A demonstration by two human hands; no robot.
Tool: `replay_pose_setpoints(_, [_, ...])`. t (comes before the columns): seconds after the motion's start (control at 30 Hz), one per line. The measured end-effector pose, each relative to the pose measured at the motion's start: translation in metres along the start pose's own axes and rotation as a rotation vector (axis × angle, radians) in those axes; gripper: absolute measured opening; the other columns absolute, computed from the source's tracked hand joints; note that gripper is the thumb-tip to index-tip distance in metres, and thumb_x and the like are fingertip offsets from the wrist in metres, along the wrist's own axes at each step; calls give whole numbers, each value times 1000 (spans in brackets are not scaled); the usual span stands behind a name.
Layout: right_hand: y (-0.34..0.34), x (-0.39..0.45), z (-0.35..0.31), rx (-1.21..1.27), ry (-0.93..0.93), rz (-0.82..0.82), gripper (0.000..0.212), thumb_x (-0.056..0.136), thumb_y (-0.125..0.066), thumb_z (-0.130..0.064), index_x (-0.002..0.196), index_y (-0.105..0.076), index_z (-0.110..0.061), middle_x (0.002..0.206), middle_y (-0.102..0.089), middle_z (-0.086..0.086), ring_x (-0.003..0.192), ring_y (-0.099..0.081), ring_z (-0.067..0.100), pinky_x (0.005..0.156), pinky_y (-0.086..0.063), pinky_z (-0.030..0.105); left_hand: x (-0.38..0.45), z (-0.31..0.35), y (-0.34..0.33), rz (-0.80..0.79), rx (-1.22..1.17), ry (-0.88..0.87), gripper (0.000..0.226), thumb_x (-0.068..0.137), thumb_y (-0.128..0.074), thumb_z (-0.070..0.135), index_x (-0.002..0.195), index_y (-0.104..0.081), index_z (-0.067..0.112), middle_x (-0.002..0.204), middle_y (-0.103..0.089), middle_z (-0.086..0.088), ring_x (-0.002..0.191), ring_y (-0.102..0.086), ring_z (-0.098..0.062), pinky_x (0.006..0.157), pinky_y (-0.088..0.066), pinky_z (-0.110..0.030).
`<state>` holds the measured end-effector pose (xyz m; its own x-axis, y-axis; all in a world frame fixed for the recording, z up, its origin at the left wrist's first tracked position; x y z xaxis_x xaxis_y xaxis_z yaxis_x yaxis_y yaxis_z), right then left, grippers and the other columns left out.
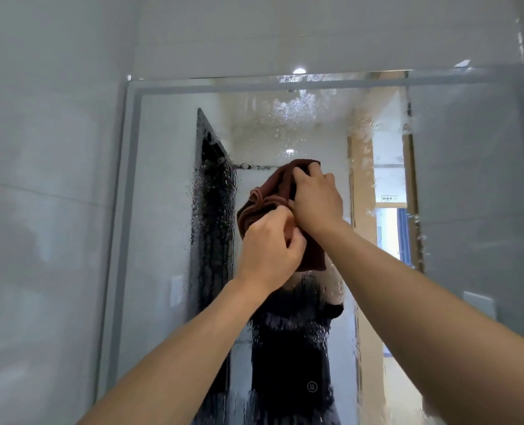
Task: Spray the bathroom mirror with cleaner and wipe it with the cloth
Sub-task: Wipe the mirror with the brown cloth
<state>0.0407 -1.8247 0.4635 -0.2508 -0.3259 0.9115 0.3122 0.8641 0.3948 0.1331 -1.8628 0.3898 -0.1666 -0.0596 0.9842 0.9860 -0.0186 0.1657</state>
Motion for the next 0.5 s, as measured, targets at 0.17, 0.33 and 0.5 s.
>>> replay_pose_setpoints(0.17, [9, 8, 3, 84, 2, 42, 27, 92, -42, -1, 106, -62, -10, 118, -55, 11, 102, -54, 34, 69, -38, 35, 20, -16, -14, 12, 94, 150, 58, 92, -40, -1, 149, -40, 8, 154, -38, -12, 141, -34, -29, 117, -33, -42])
replay_pose_setpoints(0.33, [14, 2, 10, 214, 37, 45, 48, 91, -43, 5, 130, -64, -12, 124, -61, 11, 111, -59, 30, 83, -48, 33, 43, -23, -28, 111, 438, 57, 47, 96, -51, 10, 142, -49, 11, 152, -40, -20, 138, -38, -39, 113, -36, -51])
replay_pose_setpoints(0.5, [32, -20, 32, 375, 121, 59, 48, 93, -44, 8, 133, -62, -9, 121, -68, 14, 109, -65, 29, 97, -53, 40, 67, -37, -34, 151, 621, -19, 47, 95, -40, 31, 135, -54, 11, 152, -42, -19, 148, -30, -34, 123, -20, -50])
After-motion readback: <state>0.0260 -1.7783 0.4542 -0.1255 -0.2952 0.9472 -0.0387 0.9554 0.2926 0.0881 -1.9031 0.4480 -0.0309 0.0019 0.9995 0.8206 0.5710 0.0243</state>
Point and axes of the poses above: each hand's wrist, its own x-axis towards the middle knuckle, its own y-axis out of the back of the hand, z = x × y, the point moved 9 cm from there along x, towards the middle knuckle
